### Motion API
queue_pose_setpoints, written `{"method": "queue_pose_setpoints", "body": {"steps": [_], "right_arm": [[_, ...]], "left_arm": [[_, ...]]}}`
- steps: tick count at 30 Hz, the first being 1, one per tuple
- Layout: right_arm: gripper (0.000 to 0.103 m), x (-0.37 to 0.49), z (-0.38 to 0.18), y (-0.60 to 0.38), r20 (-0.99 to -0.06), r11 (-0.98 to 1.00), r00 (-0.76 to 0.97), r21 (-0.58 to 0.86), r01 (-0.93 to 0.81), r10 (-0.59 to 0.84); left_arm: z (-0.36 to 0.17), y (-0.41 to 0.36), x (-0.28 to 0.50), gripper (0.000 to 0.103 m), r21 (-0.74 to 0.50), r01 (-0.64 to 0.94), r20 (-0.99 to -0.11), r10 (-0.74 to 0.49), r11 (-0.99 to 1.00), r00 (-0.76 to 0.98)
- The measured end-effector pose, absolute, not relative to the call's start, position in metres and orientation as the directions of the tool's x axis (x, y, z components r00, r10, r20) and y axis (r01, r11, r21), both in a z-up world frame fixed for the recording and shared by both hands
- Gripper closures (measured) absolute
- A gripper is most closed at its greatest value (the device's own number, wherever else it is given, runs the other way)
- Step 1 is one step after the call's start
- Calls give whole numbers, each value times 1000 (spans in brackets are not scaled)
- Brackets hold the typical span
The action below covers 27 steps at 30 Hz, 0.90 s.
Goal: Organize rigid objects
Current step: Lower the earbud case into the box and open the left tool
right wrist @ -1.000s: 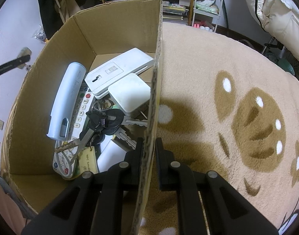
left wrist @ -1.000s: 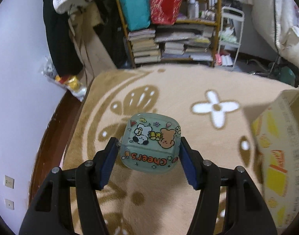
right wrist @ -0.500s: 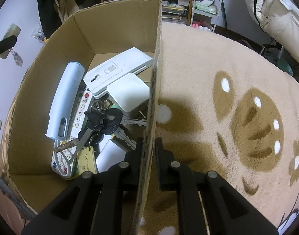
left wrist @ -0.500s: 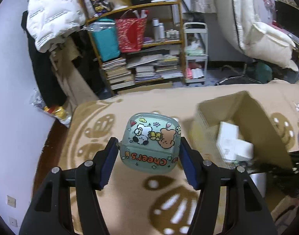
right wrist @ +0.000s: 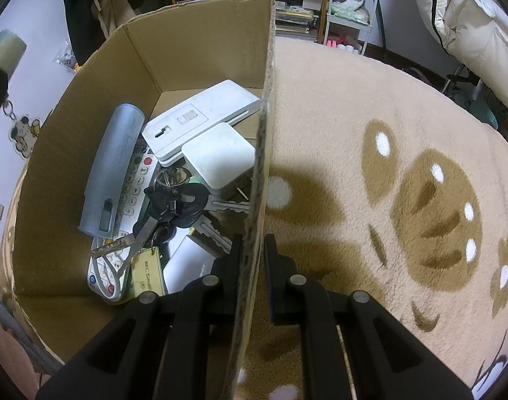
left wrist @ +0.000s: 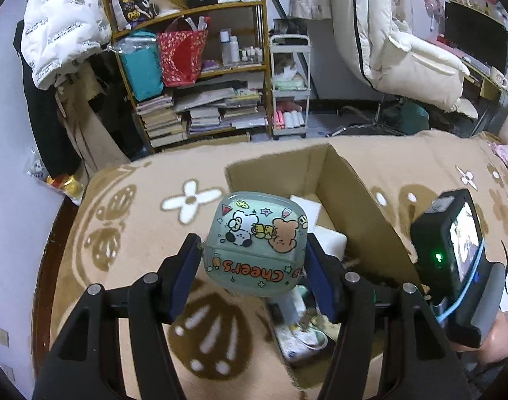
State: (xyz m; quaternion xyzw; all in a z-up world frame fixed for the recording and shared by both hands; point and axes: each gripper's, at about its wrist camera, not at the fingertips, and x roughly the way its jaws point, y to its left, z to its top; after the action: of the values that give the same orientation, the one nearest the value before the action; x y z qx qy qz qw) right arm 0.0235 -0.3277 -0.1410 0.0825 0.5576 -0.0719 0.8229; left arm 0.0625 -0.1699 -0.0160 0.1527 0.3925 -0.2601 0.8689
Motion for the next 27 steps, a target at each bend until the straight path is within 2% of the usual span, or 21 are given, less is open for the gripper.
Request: {"method": "queue_pose_setpoints", "body": {"steps": [19, 24, 27], "right_arm": [[89, 11, -128, -320, -916, 977, 400, 55, 207, -33], [88, 4, -118, -321, -906, 974, 423, 72, 215, -27], [80, -4, -109, -320, -895, 972, 444, 77, 223, -31]], "left_arm": [[-52, -191, 32, 42, 109, 558, -839, -224, 823, 495], [-39, -190, 28, 34, 142, 555, -817, -219, 820, 533], [-28, -185, 23, 26, 170, 542, -790, -215, 823, 574]]}}
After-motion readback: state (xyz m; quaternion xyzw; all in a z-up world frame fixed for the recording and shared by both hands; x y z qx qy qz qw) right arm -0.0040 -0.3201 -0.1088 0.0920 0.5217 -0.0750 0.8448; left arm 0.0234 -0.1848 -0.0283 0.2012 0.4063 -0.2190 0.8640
